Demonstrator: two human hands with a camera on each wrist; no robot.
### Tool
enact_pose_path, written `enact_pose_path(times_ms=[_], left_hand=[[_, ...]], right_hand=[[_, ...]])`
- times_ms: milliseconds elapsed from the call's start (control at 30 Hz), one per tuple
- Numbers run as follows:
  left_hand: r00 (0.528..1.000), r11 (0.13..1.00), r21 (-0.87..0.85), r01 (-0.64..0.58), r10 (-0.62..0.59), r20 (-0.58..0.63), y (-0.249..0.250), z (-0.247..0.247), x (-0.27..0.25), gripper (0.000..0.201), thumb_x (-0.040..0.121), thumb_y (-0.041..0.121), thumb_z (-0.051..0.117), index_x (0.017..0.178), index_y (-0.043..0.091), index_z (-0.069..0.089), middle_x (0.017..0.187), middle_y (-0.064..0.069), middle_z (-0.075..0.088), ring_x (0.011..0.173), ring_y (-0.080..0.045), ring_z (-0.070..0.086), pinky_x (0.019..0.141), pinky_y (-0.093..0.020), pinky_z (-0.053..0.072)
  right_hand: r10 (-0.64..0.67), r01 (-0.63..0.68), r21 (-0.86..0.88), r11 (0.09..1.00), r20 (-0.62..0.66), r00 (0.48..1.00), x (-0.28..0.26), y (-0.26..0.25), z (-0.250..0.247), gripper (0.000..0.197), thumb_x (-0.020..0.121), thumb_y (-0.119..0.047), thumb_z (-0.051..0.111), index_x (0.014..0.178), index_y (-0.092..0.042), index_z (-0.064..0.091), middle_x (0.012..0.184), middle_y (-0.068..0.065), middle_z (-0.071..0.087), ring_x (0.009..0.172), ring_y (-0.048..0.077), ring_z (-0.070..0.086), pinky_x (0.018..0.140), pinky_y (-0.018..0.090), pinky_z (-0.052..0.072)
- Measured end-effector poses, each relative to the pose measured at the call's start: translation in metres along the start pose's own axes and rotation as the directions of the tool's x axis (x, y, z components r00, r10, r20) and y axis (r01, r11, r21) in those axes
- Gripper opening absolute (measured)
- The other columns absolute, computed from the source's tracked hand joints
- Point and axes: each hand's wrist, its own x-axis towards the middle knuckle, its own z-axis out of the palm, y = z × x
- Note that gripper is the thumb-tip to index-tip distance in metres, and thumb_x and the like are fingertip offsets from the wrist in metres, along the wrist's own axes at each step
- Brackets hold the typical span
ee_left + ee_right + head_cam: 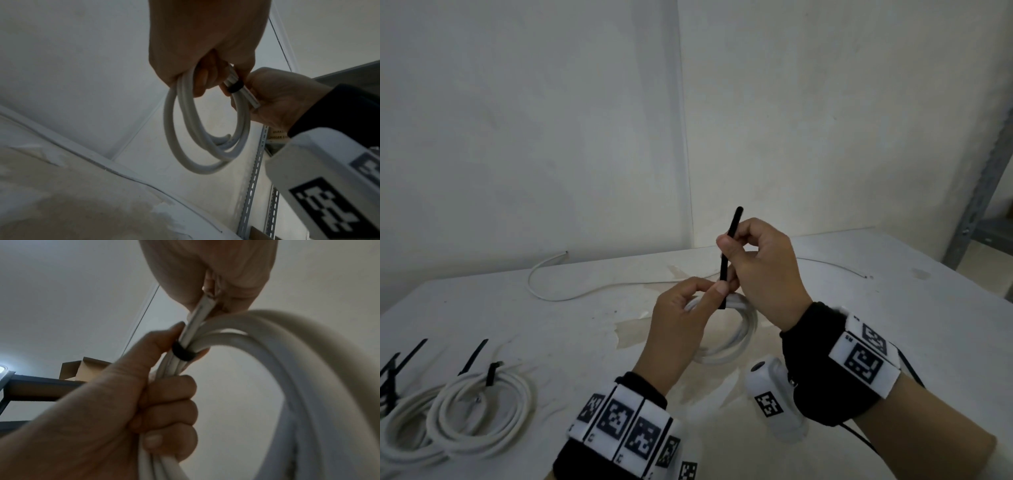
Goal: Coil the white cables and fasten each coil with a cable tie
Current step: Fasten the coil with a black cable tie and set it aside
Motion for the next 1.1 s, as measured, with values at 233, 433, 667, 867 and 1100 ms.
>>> enact_pose_path(times_ms=[233, 433, 667, 867, 1100], left_hand=[[0.979, 0.963, -0.242, 0.122, -0.157, -0.131, -0.001, -0.029, 0.002, 0.038, 0.092, 0.023, 0.05, 0.055, 0.016, 0.057, 0.04, 0.011, 0.028, 0.037, -0.004, 0.023, 0.039, -0.018, 0.023], [0.978, 0.98, -0.145, 0.138, -0.158, -0.137, -0.009, -0.045, -0.004, 0.038, 0.09, 0.023, 0.054, 0.054, 0.026, 0.068, 0.041, 0.008, 0.031, 0.039, -0.005, 0.026, 0.04, -0.017, 0.025], [0.987, 0.992, -0.021, 0.121, -0.123, -0.1, -0.013, -0.052, -0.009, 0.023, 0.087, 0.018, 0.058, 0.066, 0.015, 0.064, 0.037, 0.009, 0.042, 0.037, -0.003, 0.035, 0.041, -0.013, 0.031], [0.99, 0.995, 0.015, 0.098, -0.096, -0.101, -0.01, -0.047, -0.002, 0.024, 0.088, 0.014, 0.059, 0.063, 0.014, 0.059, 0.038, 0.015, 0.049, 0.038, 0.002, 0.042, 0.044, -0.007, 0.031], [0.974, 0.982, -0.062, 0.176, -0.183, -0.131, -0.009, -0.056, 0.001, 0.023, 0.09, 0.019, 0.056, 0.069, 0.016, 0.063, 0.037, 0.011, 0.037, 0.036, -0.003, 0.032, 0.041, -0.015, 0.03]], right_hand=[[0.133, -0.161, 0.03, 0.987, 0.428, 0.894, -0.022, 0.014, 0.001, 0.053, 0.083, -0.053, 0.03, 0.107, -0.014, 0.056, 0.079, 0.001, 0.065, 0.071, 0.003, 0.06, 0.068, 0.013, 0.045], [0.156, -0.274, 0.153, 0.949, 0.527, 0.835, -0.034, 0.014, 0.02, 0.068, 0.08, -0.052, 0.034, 0.107, 0.005, 0.057, 0.074, 0.009, 0.057, 0.065, 0.012, 0.057, 0.066, 0.023, 0.048], [0.134, -0.2, 0.116, 0.973, 0.422, 0.897, -0.022, 0.011, 0.035, 0.018, 0.09, -0.013, 0.056, 0.076, -0.018, 0.067, 0.083, 0.006, 0.067, 0.08, 0.014, 0.06, 0.077, 0.024, 0.049], [0.037, -0.025, -0.049, 0.998, 0.265, 0.963, -0.016, 0.008, 0.041, 0.027, 0.089, -0.01, 0.057, 0.066, -0.023, 0.059, 0.064, -0.007, 0.06, 0.06, 0.007, 0.05, 0.058, 0.015, 0.042], [0.099, -0.114, 0.009, 0.993, 0.425, 0.9, -0.011, 0.009, 0.042, 0.019, 0.093, -0.024, 0.052, 0.082, -0.012, 0.063, 0.074, -0.002, 0.062, 0.069, 0.005, 0.056, 0.067, 0.017, 0.044]])
